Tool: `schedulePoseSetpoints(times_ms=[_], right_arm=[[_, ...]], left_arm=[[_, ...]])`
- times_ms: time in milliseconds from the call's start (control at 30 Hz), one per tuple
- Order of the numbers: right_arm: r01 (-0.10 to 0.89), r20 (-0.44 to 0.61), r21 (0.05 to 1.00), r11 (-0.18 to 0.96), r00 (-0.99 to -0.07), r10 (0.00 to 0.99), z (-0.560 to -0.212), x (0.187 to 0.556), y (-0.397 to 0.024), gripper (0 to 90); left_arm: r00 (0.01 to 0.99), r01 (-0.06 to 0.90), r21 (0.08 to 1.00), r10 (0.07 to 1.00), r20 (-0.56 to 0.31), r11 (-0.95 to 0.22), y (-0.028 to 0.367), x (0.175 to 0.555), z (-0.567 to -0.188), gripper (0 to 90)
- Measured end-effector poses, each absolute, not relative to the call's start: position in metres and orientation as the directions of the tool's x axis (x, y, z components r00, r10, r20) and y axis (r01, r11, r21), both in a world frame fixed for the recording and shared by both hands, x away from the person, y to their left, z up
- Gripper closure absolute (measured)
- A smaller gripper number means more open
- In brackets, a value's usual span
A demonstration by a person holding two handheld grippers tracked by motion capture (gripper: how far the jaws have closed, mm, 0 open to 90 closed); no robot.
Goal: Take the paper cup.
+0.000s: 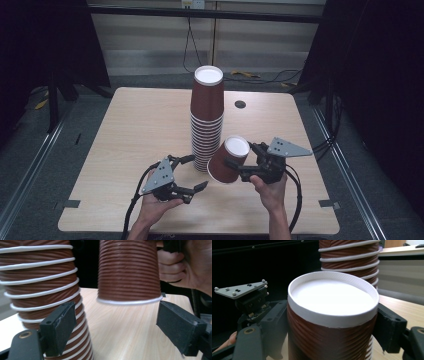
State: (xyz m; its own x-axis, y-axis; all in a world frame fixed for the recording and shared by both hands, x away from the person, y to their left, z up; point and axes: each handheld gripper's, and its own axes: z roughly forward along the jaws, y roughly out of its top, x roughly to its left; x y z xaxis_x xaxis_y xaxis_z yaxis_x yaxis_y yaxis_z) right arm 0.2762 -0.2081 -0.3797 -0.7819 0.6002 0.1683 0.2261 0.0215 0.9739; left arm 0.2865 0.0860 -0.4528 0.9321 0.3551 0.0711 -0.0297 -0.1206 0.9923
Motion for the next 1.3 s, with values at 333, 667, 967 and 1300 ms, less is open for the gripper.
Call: schedulePoseSetpoints(times_ms=[333, 667, 967, 1300], right_arm=[[0.248, 0.2, 0.969, 0.008, -0.8, 0.566, -0.393, 0.277, -0.204, 23.4], [0.258, 0.21, 0.966, 0.012, -0.811, 0.546, -0.401, 0.28, -0.193, 23.5], [0.264, 0.222, 0.965, 0.003, -0.819, 0.53, -0.405, 0.282, -0.186, 23.5], [0.262, 0.222, 0.965, 0.007, -0.83, 0.512, -0.407, 0.282, -0.178, 23.5]], left_arm=[[0.941, -0.015, 0.992, 0.333, 0.056, -0.125, 0.077, 0.287, -0.458, 15.8], [0.953, 0.002, 0.992, 0.3, 0.038, -0.13, 0.067, 0.288, -0.459, 14.9], [0.953, 0.028, 0.992, 0.303, 0.011, -0.125, 0.06, 0.292, -0.461, 7.9], [0.955, 0.044, 0.989, 0.296, -0.001, -0.138, 0.054, 0.297, -0.463, 5.6]])
